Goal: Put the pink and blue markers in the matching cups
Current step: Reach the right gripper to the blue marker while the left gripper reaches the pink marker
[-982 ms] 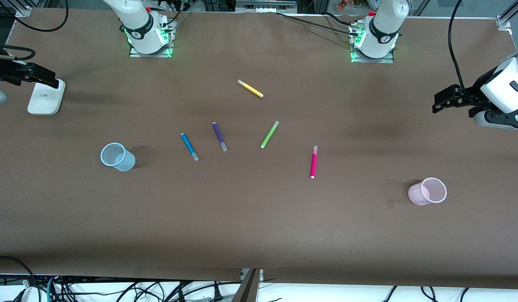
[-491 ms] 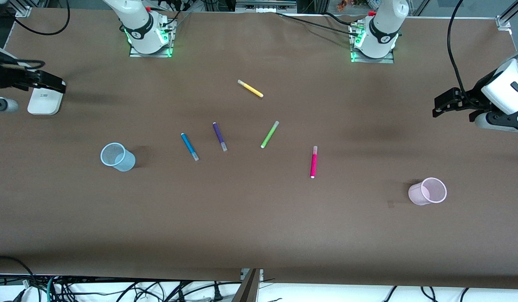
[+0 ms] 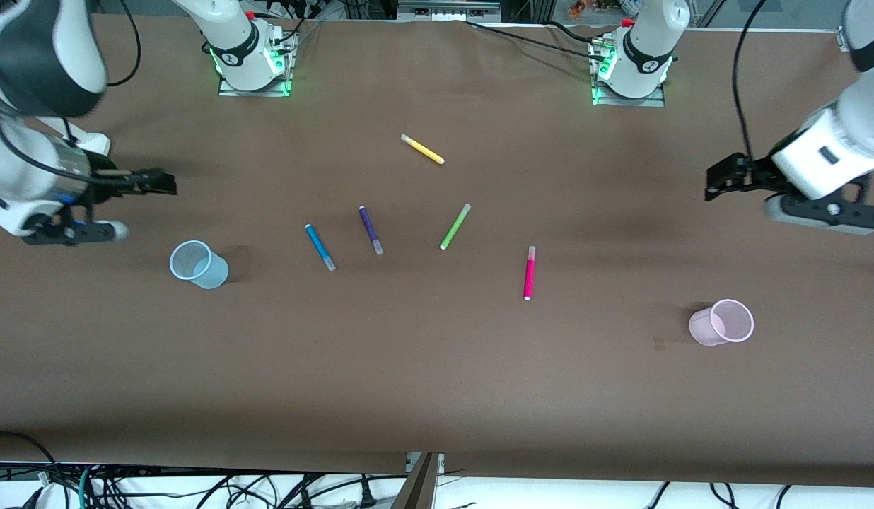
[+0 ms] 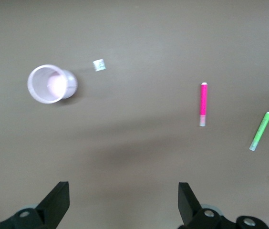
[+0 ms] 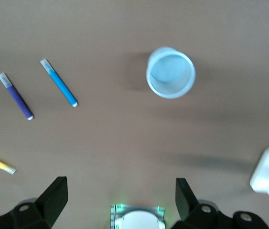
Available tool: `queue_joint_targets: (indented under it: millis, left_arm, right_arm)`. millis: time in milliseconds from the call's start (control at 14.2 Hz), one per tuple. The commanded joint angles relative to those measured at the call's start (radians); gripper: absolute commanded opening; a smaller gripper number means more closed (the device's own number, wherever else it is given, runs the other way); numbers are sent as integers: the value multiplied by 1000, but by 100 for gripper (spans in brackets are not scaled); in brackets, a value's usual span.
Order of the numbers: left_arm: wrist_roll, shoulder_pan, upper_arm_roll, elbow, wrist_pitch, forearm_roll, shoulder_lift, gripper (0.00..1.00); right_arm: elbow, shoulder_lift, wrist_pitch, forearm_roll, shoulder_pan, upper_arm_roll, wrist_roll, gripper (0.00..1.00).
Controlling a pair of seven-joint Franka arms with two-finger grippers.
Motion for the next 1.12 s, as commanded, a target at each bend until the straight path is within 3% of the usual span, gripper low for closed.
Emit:
queue_joint_targets:
  millis: [0, 140, 491, 1053]
  left_arm:
    - [-8, 2, -54, 1, 102, -28, 94, 100]
    - [-1, 2, -77, -39, 216, -28, 165, 100]
    - [-5, -1, -130, -243, 618, -28, 289, 100]
    - [-151, -140, -127, -289, 873, -10, 472, 100]
  right_arm:
    - [23, 93, 84, 9, 57, -3, -3, 100]
    - [17, 138, 152, 9, 97, -3, -3, 100]
    - [-47, 227, 359, 8, 220, -3, -52, 100]
    - [-199, 290, 664, -2, 304, -3, -91, 100]
